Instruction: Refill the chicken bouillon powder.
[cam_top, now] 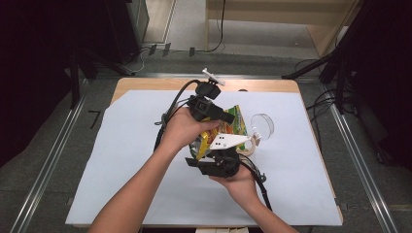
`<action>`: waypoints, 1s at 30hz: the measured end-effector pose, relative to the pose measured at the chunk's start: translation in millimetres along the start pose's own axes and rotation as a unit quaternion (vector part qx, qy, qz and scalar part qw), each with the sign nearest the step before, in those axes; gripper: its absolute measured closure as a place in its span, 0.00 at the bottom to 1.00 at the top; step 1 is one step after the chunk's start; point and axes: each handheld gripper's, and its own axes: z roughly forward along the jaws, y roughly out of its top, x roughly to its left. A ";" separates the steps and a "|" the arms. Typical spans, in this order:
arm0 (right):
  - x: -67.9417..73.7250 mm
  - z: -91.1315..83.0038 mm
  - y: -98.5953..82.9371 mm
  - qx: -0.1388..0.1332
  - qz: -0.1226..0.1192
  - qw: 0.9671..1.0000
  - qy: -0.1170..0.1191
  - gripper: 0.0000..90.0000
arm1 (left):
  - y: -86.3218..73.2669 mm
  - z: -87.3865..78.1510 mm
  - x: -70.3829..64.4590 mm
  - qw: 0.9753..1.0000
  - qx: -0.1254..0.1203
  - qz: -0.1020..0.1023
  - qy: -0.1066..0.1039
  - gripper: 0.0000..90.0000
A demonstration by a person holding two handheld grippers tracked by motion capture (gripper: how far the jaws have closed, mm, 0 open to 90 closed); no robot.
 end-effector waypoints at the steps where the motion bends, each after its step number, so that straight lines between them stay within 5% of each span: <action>1: -0.3 0.1 -0.2 0.001 0.000 1.000 0.000 0.75 | -0.1 0.2 -0.5 1.000 0.001 0.002 0.001 0.88; 30: 0.0 -0.5 0.4 -0.002 0.005 1.000 0.006 0.76 | 2.1 0.2 -2.1 1.000 0.005 0.003 0.006 0.92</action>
